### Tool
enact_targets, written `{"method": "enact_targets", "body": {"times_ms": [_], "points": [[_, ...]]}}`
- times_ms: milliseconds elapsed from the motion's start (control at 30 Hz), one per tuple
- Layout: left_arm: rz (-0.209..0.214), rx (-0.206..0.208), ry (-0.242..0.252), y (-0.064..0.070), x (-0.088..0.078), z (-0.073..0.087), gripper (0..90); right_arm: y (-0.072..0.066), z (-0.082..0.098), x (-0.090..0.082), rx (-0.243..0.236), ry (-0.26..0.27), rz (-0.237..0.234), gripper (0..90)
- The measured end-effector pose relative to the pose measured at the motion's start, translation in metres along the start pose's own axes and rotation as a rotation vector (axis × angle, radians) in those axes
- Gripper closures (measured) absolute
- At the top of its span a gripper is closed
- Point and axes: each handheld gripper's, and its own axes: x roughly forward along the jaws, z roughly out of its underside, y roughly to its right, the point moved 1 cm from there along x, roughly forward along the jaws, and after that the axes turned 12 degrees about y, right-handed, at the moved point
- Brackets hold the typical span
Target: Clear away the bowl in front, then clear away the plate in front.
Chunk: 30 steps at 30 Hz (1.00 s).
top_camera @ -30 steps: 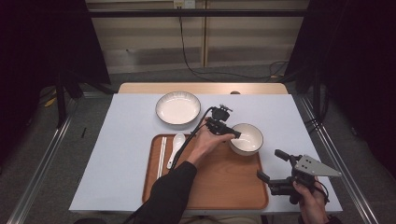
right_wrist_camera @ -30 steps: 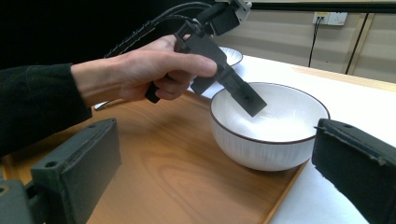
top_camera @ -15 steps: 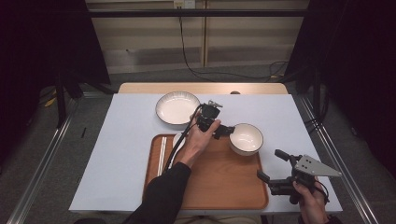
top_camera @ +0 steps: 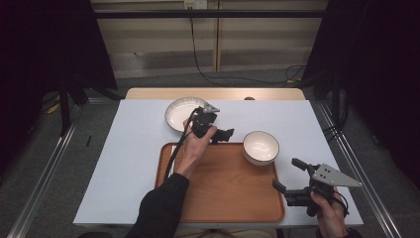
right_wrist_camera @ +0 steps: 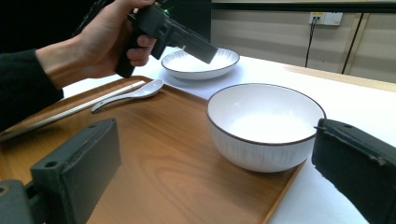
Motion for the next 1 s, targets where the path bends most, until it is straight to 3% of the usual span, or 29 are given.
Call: {"method": "enact_targets", "body": {"times_ms": [200, 333, 433, 633, 667, 733, 833, 933, 1000], "points": [[-0.016, 0.001, 0.027, -0.009, -0.014, 0.003, 5.1, 0.000, 0.000, -0.001, 0.000, 0.002, -0.001, 0.9], [-0.056, 0.018, 0.028, -0.015, -0.021, 0.003, 4.9, -0.001, 0.000, -0.001, 0.000, 0.000, -0.004, 0.9], [-0.049, -0.014, 0.055, -0.021, -0.027, 0.004, 4.9, -0.001, 0.000, -0.001, -0.004, -0.002, -0.007, 0.9], [-0.094, -0.028, 0.073, -0.036, -0.040, 0.004, 5.1, -0.001, 0.000, -0.001, -0.004, -0.001, -0.010, 0.9], [-0.093, -0.039, 0.079, -0.039, -0.042, 0.004, 5.3, -0.001, 0.000, -0.001, 0.000, 0.000, -0.004, 0.9], [-0.051, -0.082, 0.092, -0.047, -0.046, 0.003, 7.6, -0.001, 0.000, 0.000, -0.001, 0.001, -0.001, 0.9], [-0.103, -0.070, 0.103, -0.054, -0.052, 0.001, 8.5, -0.001, 0.000, 0.000, 0.003, 0.000, -0.005, 0.9], [-0.100, -0.087, 0.114, -0.065, -0.056, -0.002, 8.5, -0.001, 0.000, 0.001, 0.005, 0.001, -0.010, 0.9], [-0.127, -0.081, 0.114, -0.071, -0.058, -0.005, 8.7, -0.001, 0.000, 0.001, 0.005, 0.001, -0.009, 0.9]]}}
